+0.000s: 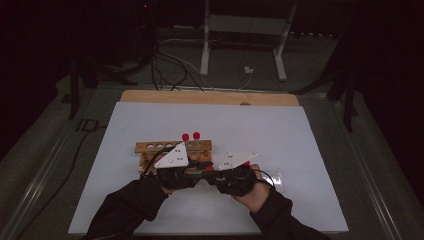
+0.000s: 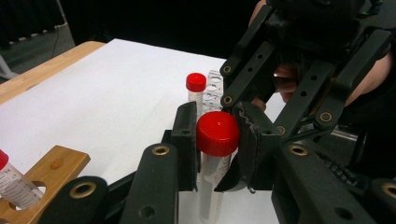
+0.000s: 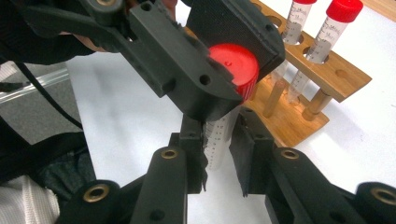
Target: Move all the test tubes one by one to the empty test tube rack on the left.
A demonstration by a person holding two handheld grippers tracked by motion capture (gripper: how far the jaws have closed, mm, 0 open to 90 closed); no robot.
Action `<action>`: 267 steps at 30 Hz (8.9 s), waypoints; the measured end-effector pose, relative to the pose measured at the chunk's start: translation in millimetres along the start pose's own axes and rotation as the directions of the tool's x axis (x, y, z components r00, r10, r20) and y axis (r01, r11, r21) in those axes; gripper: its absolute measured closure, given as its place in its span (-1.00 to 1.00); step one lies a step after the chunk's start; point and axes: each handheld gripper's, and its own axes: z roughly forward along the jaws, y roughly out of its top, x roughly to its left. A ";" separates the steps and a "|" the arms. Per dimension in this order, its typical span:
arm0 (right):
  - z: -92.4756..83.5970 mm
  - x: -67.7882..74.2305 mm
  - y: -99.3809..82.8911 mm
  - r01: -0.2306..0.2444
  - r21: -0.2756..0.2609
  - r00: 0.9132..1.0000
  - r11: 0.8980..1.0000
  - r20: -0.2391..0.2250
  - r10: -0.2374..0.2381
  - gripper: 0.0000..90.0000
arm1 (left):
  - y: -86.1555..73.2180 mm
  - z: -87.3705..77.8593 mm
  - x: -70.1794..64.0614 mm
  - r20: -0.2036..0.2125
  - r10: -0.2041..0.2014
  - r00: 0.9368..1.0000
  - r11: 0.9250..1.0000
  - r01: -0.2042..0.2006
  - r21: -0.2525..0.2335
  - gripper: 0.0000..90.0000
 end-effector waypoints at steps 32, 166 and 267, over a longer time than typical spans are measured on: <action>-34.2 -9.9 -2.6 -0.029 -0.138 0.997 0.990 0.072 0.040 -0.63 | 6.7 -39.9 21.1 -0.151 0.007 0.989 1.000 -0.004 0.018 0.60; -67.8 -49.1 -85.8 -0.210 -0.154 0.964 0.966 0.130 0.230 -1.00 | -49.0 -64.4 32.7 -0.208 -0.160 0.965 0.987 0.163 -0.003 -0.97; -28.2 -15.4 -18.2 0.018 -0.110 0.998 0.994 0.055 -0.012 0.67 | -23.0 -49.2 24.8 -0.113 -0.114 0.987 0.992 0.119 0.034 -0.96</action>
